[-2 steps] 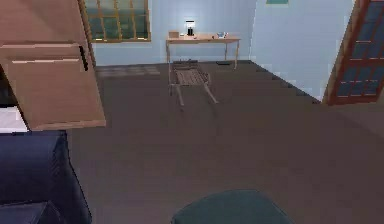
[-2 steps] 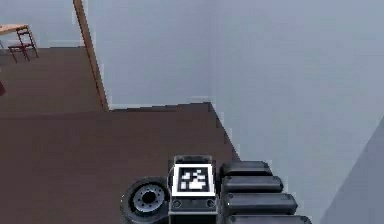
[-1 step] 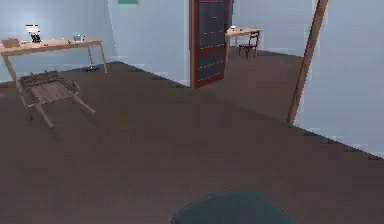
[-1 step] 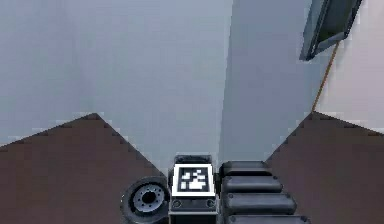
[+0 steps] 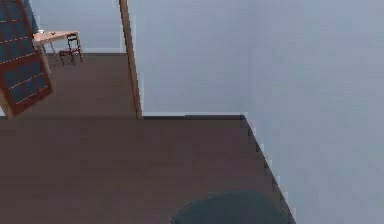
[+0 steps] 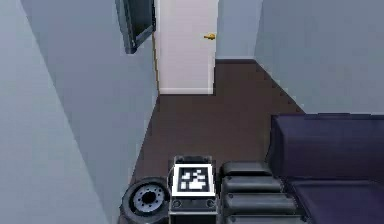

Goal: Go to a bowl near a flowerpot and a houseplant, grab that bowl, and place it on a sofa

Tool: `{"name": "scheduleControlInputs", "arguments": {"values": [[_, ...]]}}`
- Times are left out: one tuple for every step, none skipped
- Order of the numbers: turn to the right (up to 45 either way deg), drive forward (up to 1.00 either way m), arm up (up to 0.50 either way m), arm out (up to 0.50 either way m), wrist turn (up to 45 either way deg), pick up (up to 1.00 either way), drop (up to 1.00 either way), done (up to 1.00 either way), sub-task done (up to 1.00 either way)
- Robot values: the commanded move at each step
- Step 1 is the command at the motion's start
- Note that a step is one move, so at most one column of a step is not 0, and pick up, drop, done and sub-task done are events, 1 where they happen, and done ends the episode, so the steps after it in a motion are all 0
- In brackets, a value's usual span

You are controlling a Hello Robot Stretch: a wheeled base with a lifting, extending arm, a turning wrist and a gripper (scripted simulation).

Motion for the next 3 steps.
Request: {"name": "scheduleControlInputs", "arguments": {"values": [[45.0,0.00,0.00,0.00,0.0,0.00,0.00,0.00,0.00],[45.0,0.00,0.00,0.00,0.0,0.00,0.00,0.00,0.00],[42.0,0.00,0.00,0.00,0.0,0.00,0.00,0.00,0.00]]}}
